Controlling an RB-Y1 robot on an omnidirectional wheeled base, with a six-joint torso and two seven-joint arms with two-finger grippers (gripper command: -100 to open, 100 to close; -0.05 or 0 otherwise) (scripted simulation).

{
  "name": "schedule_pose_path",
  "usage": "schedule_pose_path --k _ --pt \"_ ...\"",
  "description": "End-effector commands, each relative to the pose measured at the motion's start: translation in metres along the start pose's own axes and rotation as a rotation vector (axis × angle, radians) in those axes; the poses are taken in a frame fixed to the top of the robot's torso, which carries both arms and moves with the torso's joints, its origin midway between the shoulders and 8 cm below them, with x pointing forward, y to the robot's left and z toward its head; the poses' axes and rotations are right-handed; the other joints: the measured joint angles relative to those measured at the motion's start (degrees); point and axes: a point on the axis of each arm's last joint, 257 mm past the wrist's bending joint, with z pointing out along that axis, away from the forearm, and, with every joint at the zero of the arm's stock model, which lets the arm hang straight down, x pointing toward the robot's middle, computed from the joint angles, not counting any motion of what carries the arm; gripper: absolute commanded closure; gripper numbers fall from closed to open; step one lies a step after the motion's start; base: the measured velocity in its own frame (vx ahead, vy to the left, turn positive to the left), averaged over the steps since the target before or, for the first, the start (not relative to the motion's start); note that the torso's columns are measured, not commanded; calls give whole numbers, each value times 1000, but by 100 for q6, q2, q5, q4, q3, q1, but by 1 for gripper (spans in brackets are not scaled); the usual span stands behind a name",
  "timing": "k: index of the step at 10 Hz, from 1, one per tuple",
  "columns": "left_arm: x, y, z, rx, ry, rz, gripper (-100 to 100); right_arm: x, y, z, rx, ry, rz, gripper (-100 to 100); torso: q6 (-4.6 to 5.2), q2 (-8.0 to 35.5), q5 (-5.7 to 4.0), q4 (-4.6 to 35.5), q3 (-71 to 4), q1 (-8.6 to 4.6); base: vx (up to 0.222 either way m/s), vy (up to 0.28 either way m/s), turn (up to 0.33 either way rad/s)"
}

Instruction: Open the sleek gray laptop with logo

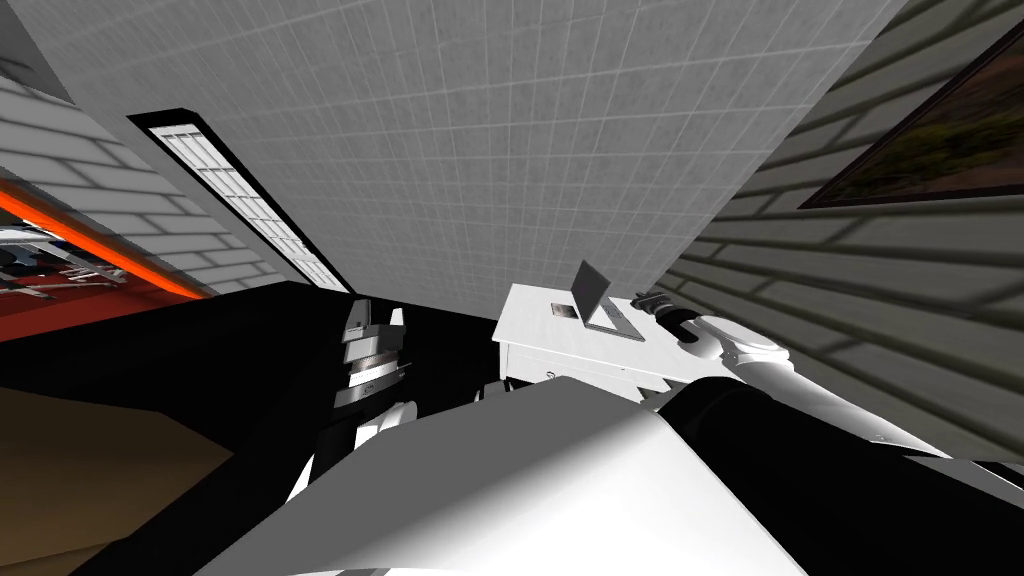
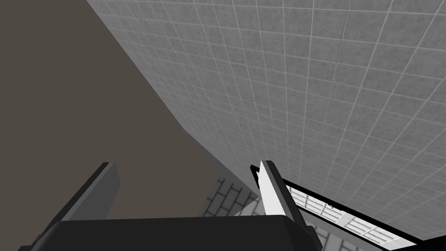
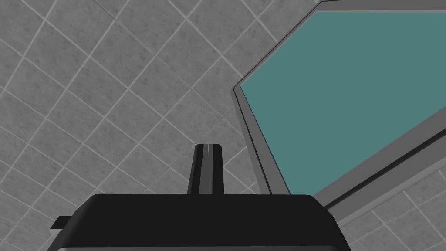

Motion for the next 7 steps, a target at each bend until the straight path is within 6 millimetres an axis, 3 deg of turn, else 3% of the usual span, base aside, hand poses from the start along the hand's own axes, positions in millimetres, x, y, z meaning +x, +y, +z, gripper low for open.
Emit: schedule_pose_path --k 1,2,3,7 --pt "0 0 0 0 0 0 0 11 8 1 -6 0 149 100 -1 -7 5 -3 -5 15 -110 -142 24" --pt "0 0 0 0 0 0 0 9 7 0 -4 0 117 100 0 -2 7 -1 -3 15 -53 -68 5" --pt "0 0 0 0 0 0 0 9 -2 0 11 13 53 -100 -1 -17 10 -4 -10 33 53 68 43" --pt "0 0 0 0 0 -1 0 12 -19 -1 42 44 -60 -100 0 -1 4 -1 -2 10 81 150 27"
